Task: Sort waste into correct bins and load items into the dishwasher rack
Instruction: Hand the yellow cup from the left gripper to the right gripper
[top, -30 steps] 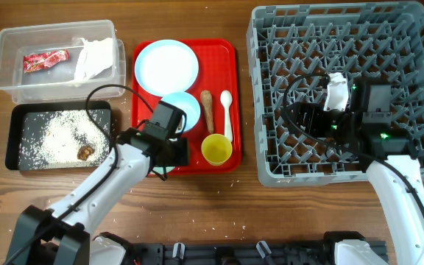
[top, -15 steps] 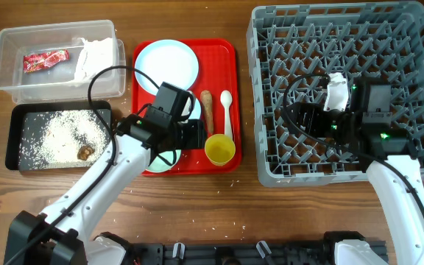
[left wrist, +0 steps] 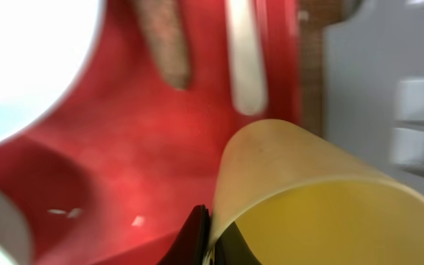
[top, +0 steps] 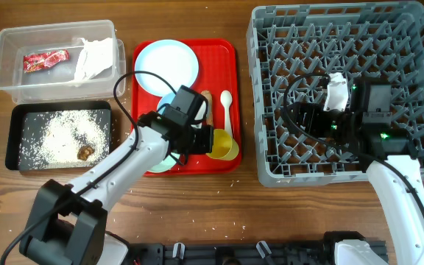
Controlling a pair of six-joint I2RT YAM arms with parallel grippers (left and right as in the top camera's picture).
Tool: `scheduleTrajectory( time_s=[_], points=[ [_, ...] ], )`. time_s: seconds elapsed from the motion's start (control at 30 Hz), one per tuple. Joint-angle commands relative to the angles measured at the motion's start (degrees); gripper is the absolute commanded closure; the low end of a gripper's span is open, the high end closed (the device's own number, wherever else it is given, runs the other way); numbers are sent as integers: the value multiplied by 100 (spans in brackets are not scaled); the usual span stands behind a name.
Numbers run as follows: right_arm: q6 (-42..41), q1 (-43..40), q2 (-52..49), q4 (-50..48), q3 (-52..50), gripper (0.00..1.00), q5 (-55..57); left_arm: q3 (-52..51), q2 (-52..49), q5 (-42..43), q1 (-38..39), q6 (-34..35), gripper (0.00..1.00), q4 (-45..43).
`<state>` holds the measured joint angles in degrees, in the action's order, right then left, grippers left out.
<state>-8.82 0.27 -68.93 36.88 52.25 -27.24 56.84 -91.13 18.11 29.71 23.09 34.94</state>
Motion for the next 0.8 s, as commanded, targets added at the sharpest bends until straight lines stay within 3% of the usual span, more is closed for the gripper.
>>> scheduleTrajectory(
  time_s=[0.0, 0.1, 0.2, 0.3, 0.47, 0.77],
  points=[
    [-22, 2, -24, -199, 87, 0, -1075, 557, 4, 2245, -647, 35, 96, -234],
    [-52, 20, -24, -1058, 87, 0, -2892, 680, 4, 4669, -1349, 179, 96, -1045],
    [-210, 133, -24, -1777, 87, 0, -3578, 680, 4, 6061, -1790, 313, 96, -1513],
    [-330, 404, -26, -2455, 87, 0, -3836, 678, 4, 6795, -1952, 310, 96, -1558],
    [-514, 968, -236, -3379, 87, 1, -3842, 678, 4, 6975, -1950, 310, 96, -1615],
    [-835, 1414, -575, -4028, 87, 35, -4124, 678, 4, 6599, -1950, 306, 96, -1635]
  ],
)
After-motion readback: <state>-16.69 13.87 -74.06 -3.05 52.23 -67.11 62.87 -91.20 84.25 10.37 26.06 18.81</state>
